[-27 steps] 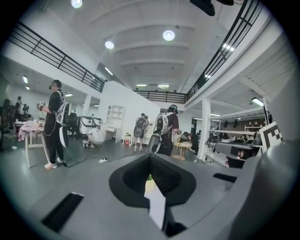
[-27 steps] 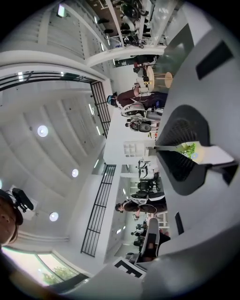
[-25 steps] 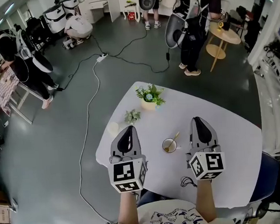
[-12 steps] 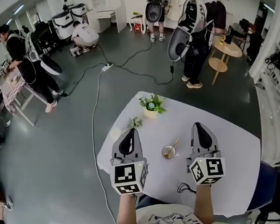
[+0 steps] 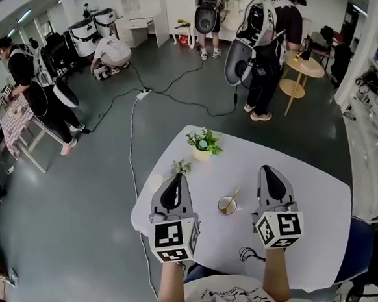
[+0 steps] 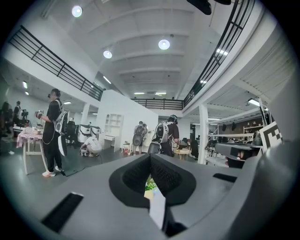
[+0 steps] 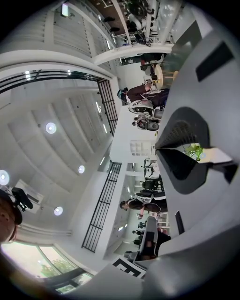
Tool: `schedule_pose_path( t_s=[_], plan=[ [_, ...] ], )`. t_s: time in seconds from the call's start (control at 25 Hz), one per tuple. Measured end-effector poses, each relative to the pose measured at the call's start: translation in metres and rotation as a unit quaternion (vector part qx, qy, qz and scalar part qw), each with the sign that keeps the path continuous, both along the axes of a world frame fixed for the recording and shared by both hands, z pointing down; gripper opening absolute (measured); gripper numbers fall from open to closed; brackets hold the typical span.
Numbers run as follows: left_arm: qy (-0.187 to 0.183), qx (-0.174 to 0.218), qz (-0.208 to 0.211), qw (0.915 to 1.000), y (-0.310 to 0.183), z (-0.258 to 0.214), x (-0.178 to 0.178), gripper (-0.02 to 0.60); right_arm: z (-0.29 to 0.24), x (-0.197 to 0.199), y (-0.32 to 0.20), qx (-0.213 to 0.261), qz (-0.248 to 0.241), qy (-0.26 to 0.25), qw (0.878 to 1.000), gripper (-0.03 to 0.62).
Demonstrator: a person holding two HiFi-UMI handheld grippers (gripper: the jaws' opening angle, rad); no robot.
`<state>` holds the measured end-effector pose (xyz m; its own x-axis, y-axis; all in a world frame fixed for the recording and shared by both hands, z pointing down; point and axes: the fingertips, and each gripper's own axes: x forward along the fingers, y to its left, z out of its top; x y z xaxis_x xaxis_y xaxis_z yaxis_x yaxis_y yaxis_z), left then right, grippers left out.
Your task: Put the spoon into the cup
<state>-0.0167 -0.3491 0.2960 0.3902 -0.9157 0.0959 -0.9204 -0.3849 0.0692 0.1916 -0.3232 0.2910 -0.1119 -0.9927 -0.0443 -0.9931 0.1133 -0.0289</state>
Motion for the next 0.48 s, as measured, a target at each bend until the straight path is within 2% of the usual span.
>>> schedule_pose_path(
  t_s=[0.48],
  plan=[
    [0.002, 0.002, 0.002, 1.0, 0.0005, -0.0009, 0.0008, 0.014, 0.0006, 0.0005, 0.0007, -0.001, 0.003, 0.005, 1.0, 0.02]
  ],
)
